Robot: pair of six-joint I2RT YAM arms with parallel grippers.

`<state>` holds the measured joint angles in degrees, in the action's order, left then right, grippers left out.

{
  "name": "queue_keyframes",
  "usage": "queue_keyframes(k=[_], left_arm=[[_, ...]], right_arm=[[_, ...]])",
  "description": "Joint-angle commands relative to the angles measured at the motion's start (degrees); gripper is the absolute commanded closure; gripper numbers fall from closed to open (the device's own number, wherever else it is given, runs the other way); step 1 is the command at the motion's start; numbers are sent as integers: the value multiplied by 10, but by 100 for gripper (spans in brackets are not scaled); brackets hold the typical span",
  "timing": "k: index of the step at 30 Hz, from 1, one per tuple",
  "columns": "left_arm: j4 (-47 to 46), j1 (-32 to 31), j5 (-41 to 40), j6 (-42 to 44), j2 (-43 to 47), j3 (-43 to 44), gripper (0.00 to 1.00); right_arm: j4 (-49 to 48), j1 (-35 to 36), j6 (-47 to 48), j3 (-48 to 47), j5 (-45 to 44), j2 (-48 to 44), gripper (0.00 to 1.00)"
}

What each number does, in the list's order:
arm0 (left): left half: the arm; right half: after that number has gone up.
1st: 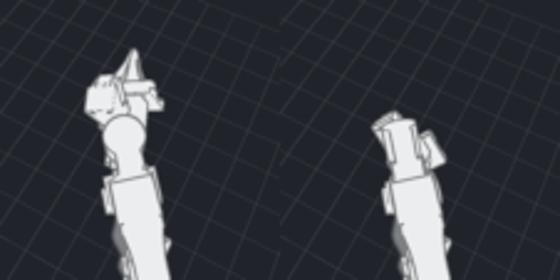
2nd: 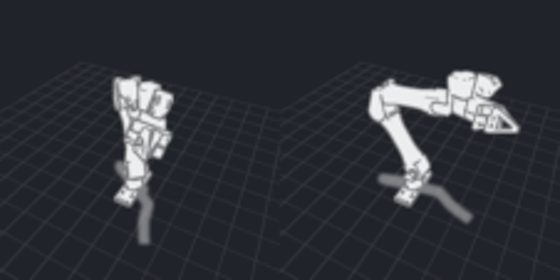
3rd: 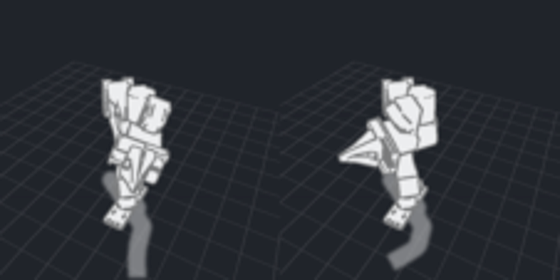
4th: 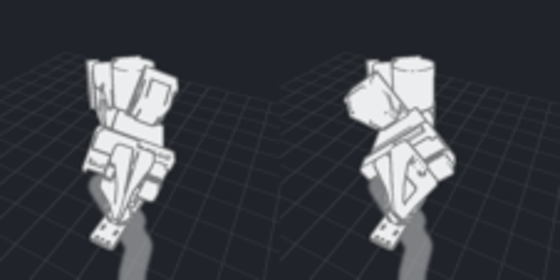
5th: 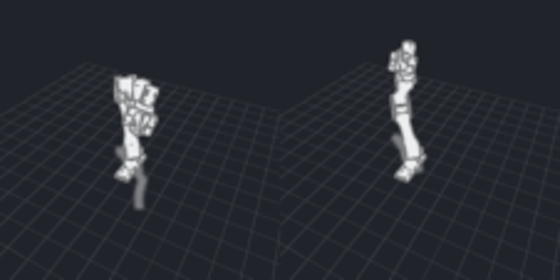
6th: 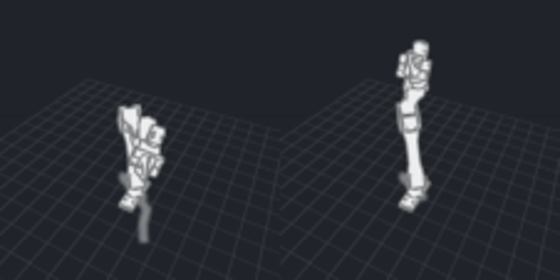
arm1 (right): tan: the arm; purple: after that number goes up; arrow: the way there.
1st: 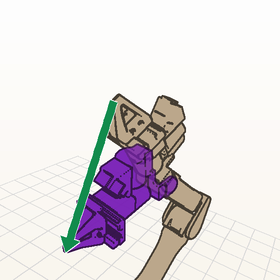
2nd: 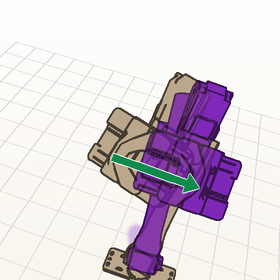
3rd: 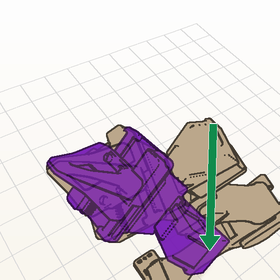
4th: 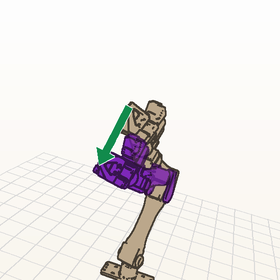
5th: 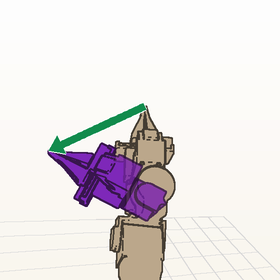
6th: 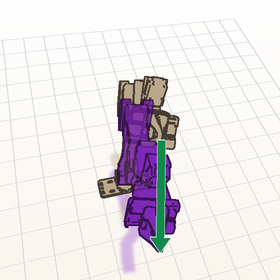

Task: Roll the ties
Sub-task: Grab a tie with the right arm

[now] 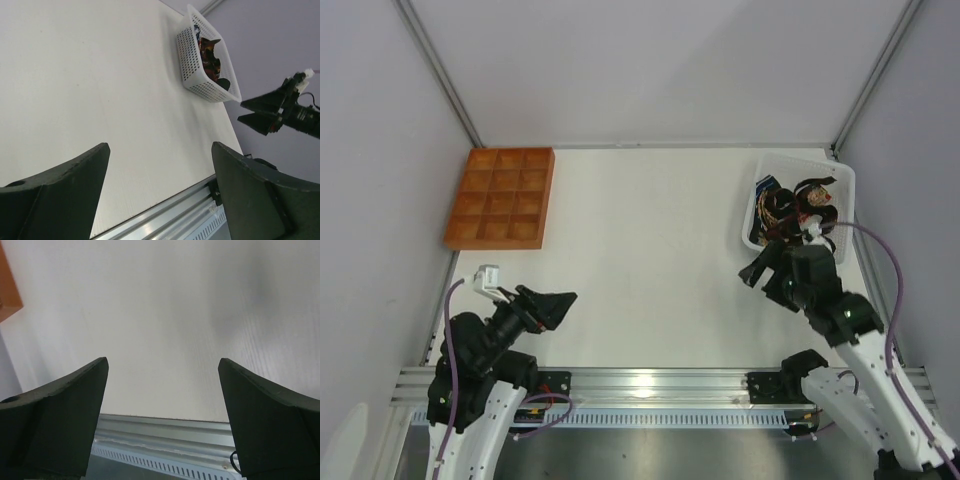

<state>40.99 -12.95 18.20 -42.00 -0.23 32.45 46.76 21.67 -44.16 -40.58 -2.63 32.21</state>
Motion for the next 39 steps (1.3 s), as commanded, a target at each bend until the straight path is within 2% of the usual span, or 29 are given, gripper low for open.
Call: queue_keyframes(k=[1,2,4,5,6,8,9,13,16,17,18,20,22,24,26,27,35,36,39], left_arm=[[18,-1,19,-5,15,12,12],[17,-1,21,-7,12,10,13],[19,-4,20,-11,7,3,15],[20,-8,20,-11,6,2,15],[24,-10,19,-7,6,2,15],[36,-18,13,0,-6,7,16],[39,-22,9,10,-8,13,16],[49,-41,-19,37,-28,27,18],[48,-57,-30,56,-47,31,20],[47,-62,-29,59,-52,31,20],[46,-65,-26,65,-66,31,20],[40,-72,-15,68,-79,29,20],[30,-76,-11,68,-90,26,21],[23,-82,-13,68,-94,28,21],[18,-86,-18,68,-101,29,21],[16,-86,-18,68,-106,27,21],[17,-87,-8,73,-147,30,24],[16,-86,-9,73,-147,30,24],[15,-86,-13,72,-145,31,24]], right_arm=[[-5,-22,49,-119,-104,119,5],[-13,-42,75,-149,-121,178,7],[-50,-82,110,-222,-117,238,10],[-75,-105,144,-236,-95,263,14],[-113,-163,149,-246,-50,317,17],[-141,-217,153,-281,-2,369,27],[-176,-265,159,-290,44,397,29],[-201,-305,171,-355,73,526,38],[-207,-313,194,-372,40,579,35],[-204,-319,200,-382,54,589,26],[-220,-323,209,-382,88,600,23],[-226,-325,229,-382,91,622,16],[-217,-328,235,-385,87,637,16],[-219,-353,180,-373,100,655,19],[-282,-379,118,-341,166,658,22],[-296,-384,97,-315,168,658,21],[-316,-385,-87,-316,104,673,21],[-296,-384,-125,-325,100,681,21],[-263,-375,-160,-368,88,706,22]])
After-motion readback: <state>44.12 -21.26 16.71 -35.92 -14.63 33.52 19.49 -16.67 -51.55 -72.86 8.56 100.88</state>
